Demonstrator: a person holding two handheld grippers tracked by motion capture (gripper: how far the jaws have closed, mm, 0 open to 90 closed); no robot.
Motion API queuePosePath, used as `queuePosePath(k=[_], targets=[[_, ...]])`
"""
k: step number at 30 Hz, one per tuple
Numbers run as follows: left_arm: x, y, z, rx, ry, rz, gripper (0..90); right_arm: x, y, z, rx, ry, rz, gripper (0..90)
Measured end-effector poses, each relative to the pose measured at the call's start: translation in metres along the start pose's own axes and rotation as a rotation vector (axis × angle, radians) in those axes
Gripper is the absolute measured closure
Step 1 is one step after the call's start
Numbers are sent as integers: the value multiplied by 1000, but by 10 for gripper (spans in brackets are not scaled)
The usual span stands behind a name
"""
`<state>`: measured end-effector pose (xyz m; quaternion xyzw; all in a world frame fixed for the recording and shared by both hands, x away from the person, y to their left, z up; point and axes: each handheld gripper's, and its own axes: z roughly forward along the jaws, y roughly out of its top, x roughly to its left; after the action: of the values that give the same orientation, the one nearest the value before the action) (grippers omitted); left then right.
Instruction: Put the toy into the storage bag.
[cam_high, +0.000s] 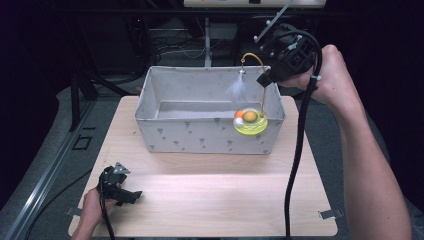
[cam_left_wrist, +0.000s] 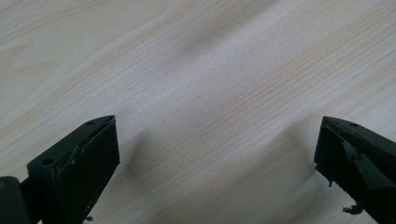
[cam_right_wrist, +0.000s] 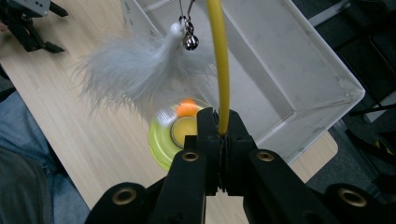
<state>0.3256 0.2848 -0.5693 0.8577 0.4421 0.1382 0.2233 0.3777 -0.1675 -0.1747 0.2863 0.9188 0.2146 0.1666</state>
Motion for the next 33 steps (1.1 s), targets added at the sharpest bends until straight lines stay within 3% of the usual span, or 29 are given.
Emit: queuePosePath(k=[15, 33], targets=[[0, 1, 0, -2, -4, 2, 1, -20, 13, 2, 12, -44, 46, 890], [0, 0, 0, -1, -4, -3, 1, -53, 20, 11, -3, -112, 146, 891]])
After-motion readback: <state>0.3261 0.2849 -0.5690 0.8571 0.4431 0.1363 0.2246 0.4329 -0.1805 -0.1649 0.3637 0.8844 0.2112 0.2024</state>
